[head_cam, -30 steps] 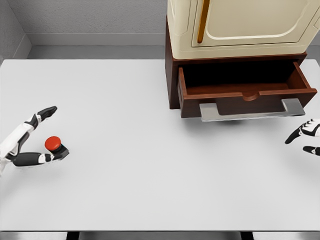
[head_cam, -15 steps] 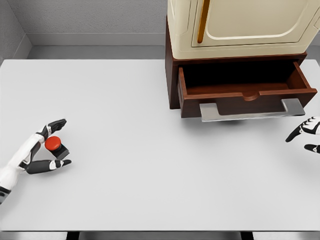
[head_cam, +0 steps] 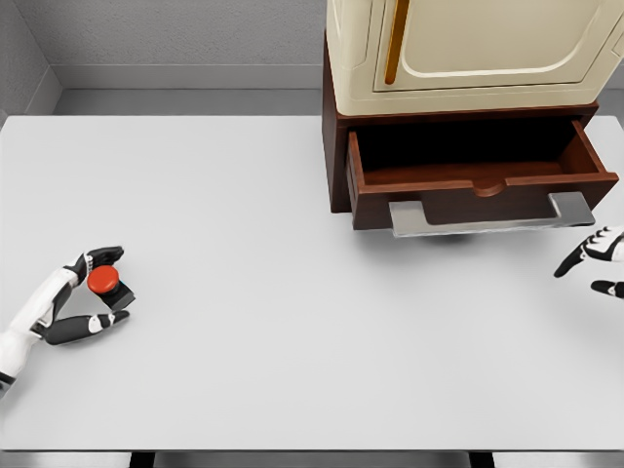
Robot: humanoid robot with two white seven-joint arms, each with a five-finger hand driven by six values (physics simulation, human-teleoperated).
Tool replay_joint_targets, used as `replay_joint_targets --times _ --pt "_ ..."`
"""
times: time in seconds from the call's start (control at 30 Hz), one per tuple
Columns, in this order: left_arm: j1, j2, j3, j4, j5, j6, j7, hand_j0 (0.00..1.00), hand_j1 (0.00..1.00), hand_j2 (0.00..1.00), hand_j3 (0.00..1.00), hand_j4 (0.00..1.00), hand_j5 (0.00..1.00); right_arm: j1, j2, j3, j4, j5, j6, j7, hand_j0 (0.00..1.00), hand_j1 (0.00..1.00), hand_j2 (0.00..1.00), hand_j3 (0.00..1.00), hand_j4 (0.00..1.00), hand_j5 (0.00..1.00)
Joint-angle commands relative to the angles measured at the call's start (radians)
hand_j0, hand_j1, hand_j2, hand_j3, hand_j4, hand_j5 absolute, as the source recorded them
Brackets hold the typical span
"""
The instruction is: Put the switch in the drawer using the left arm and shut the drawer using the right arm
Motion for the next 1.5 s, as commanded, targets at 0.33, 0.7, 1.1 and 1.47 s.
replay_joint_targets --times 0.33,0.7,1.1,1.47 --pt "0.000 -0.002 0.000 0.002 -0.002 0.000 0.000 0.44 0.44 0.44 0.44 0.44 0.44 0.002 -0.021 0.026 0.000 -0.007 0.003 0.000 0.61 0.61 0.61 0.61 0.61 0.61" --pt "-0.031 0.010 0.008 -0.092 -0.005 0.000 -0.006 0.36 0.36 0.36 0.36 0.36 0.36 -0.023 -0.034 0.044 -0.001 -0.007 0.003 0.000 0.62 0.62 0.62 0.62 0.62 0.62" --pt "-0.097 0.012 0.002 -0.207 -0.010 0.000 -0.012 0.36 0.36 0.36 0.36 0.36 0.36 -0.045 -0.036 0.047 -0.001 -0.008 0.003 0.000 0.64 0.64 0.64 0.64 0.64 0.64" --pt "-0.161 -0.005 -0.001 -0.245 -0.038 0.000 -0.012 0.36 0.36 0.36 0.36 0.36 0.36 -0.046 -0.036 0.055 -0.001 -0.007 0.003 0.000 0.64 0.64 0.64 0.64 0.64 0.64"
